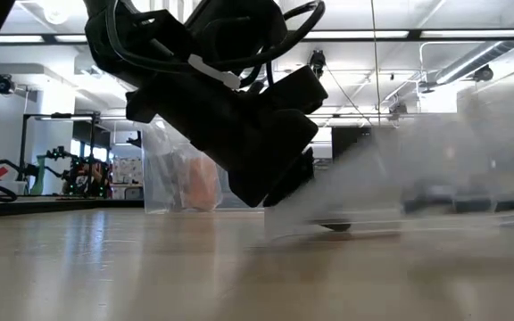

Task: Roll bandage
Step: Close the transparent bin

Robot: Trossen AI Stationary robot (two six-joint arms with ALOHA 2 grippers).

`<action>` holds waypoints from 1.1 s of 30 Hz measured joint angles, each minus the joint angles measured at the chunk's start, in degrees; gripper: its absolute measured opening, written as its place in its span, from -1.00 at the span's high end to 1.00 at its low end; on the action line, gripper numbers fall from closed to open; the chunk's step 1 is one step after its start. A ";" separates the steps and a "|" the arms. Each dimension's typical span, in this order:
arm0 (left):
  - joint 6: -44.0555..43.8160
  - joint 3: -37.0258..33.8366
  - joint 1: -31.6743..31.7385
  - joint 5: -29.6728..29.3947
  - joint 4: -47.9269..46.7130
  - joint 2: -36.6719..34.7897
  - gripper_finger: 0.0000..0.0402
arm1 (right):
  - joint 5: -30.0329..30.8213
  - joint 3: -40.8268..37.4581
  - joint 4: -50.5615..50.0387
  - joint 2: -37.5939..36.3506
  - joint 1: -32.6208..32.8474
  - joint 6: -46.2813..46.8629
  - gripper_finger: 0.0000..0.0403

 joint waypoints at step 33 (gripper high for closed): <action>1.94 -0.41 -3.26 -5.16 -25.22 -25.56 0.99 | 6.98 28.42 -24.78 -0.37 -1.82 3.11 0.81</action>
